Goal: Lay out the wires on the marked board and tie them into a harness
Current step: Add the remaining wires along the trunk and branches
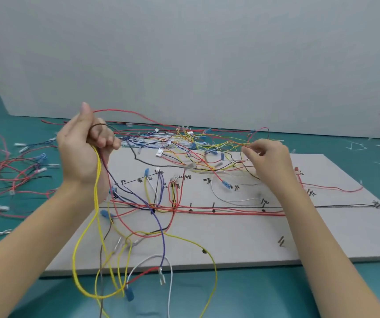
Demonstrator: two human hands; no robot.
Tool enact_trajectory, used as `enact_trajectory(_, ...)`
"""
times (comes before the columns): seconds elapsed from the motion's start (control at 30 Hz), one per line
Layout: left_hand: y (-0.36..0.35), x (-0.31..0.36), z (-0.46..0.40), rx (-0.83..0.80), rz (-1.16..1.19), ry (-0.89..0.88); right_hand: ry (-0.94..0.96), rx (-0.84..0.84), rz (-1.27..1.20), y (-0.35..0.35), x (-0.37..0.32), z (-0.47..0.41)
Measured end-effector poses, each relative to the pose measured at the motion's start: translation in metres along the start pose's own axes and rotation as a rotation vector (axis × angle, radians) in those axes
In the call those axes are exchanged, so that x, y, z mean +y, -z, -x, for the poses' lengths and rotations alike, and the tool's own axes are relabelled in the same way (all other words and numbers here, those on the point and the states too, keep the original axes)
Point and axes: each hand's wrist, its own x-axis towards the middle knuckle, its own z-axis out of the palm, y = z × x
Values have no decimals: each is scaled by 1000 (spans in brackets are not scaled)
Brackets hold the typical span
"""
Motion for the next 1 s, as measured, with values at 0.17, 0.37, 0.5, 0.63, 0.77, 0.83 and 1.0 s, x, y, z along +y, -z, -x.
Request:
enact_trajectory(0.17,2,0,-1,-203,-91,229,-40,-376,-702,15,-33,15)
enact_trajectory(0.37,-19,-8,23,-561,10,568,157,-925,-515,6,-89,48)
enact_trajectory(0.5,-29,-11,36,-572,-82,543,192,-939,-493,-8,-106,65)
enact_trajectory(0.63,-28,-6,33,-420,9,546,121,-913,-534,-6,-105,68)
enact_trajectory(0.77,-32,-18,44,-327,-286,472,194,-915,-411,-13,-114,77)
enact_trajectory(0.83,-34,-26,51,-370,-295,524,196,-958,-282,-17,-118,80)
enact_trajectory(1.0,-33,-32,55,-319,-273,454,174,-1088,-169,-17,-119,87)
